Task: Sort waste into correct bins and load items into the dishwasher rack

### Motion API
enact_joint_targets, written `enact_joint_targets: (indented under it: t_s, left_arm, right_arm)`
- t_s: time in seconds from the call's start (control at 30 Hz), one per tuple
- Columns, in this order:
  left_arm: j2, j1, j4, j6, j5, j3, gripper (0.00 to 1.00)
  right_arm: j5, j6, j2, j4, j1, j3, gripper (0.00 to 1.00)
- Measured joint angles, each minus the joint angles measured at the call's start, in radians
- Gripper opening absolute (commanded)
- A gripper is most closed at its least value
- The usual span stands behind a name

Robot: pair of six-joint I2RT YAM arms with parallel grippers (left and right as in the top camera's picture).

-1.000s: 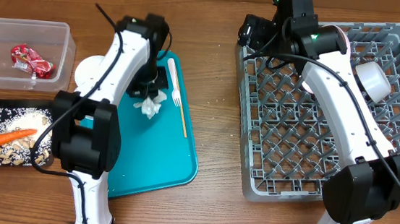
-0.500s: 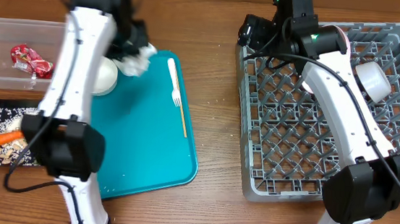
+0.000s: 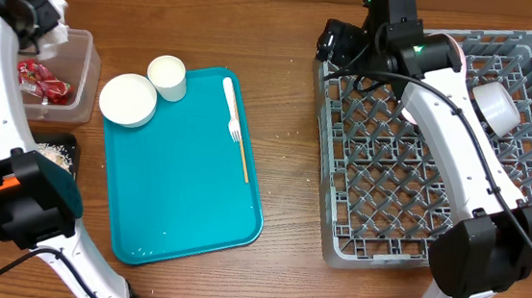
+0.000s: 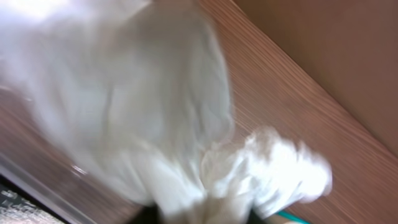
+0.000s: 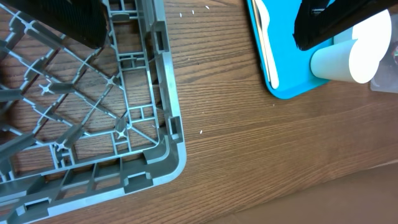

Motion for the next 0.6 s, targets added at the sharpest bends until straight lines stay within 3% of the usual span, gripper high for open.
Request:
enact_joint_targets:
  t_s: [0.03, 0.07, 0.6]
  left_arm:
    - [0.002, 0.011, 0.005, 0.006, -0.006, 0.0, 0.99]
    - [0.005, 0.021, 0.007, 0.005, -0.011, 0.0, 1.0]
    - [0.042, 0.074, -0.111, 0.055, 0.014, -0.001, 1.0]
  right_arm:
    - [0.0, 0.0, 0.0, 0.0, 0.0, 0.0, 1.0]
    - [0.0, 0.0, 0.0, 0.0, 0.0, 0.0, 1.0]
    - [0.0, 0.0, 0.0, 0.0, 0.0, 0.0, 1.0]
